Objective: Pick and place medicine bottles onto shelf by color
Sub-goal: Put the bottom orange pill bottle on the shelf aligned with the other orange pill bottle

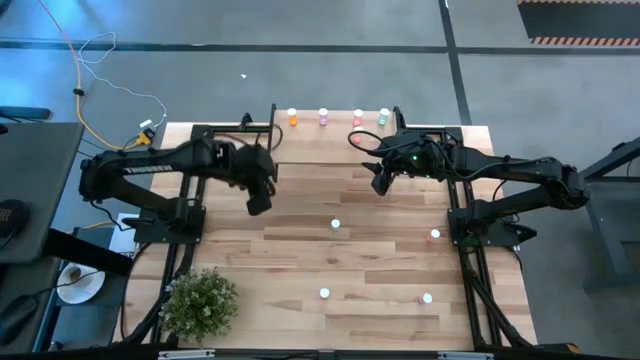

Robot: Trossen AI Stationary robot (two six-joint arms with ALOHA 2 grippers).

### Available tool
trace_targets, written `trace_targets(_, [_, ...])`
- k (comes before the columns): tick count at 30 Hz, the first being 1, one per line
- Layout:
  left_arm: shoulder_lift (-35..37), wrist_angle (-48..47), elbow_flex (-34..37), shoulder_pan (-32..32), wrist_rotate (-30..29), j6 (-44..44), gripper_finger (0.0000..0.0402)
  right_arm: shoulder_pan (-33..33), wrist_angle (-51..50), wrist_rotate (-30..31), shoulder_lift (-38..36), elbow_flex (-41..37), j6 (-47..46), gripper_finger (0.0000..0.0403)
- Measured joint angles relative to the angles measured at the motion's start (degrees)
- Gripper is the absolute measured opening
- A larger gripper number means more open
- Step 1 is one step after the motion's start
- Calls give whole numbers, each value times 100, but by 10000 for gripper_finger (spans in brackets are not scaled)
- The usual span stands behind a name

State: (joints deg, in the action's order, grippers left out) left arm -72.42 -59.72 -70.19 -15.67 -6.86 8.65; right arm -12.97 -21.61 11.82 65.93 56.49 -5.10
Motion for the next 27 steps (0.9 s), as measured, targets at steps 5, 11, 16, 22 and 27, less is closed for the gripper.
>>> trace_targets(5, [-2, 123, -496, -517, 1, -885, 115, 0, -1, 0, 0, 0, 0, 164])
trace_targets(11, [-98, 320, -1210, -1150, -7, -1793, 115, -2, 0, 1, 0, 0, 0, 164])
trace_targets(16, [-502, 289, -2021, -1617, -122, -2259, 115, -2, -1, 1, 0, 0, 0, 164])
trace_targets(22, [-1279, -197, -2950, -2082, -115, -2431, 115, -2, -2, 1, 0, 0, -53, 164])
trace_targets(27, [-1863, -600, -3350, -2309, -113, -2453, 115, -2, -2, 1, 0, 0, -90, 164])
